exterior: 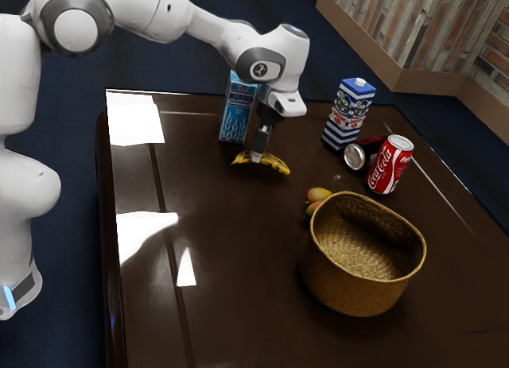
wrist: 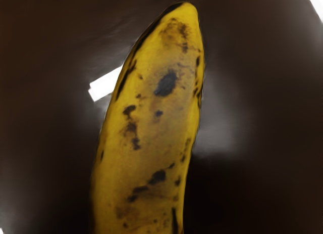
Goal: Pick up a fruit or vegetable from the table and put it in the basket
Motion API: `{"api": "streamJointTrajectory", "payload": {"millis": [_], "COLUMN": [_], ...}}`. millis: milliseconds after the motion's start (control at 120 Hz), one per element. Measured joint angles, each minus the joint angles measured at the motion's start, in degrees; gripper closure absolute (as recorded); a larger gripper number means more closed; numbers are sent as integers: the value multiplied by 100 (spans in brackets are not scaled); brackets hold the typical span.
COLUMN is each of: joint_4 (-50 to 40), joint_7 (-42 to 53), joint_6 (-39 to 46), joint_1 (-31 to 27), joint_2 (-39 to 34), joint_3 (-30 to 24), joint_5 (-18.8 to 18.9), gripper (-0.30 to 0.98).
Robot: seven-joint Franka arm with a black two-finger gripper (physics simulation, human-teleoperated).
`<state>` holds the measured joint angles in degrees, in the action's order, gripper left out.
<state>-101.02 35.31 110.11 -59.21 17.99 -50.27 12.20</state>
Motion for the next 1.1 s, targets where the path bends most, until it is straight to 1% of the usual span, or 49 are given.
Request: {"api": "streamJointTrajectory", "payload": {"millis": [400, 458, 592, 708, 875, 1000, 1100], "joint_4": [-11, -15, -17, -17, -17, 6, 607], "joint_7": [213, 226, 213, 151, 7, -139, -283], "joint_6": [292, 311, 336, 346, 336, 165, -280], "joint_1": [74, 74, 75, 82, 103, 168, 312], "joint_2": [246, 256, 255, 245, 127, -346, -624], "joint_3": [16, 22, 34, 27, -5, -168, -467], "joint_5": [10, 8, 12, 47, 133, 243, 329], "gripper": [1, 8, 31, 48, 55, 57, 57]}}
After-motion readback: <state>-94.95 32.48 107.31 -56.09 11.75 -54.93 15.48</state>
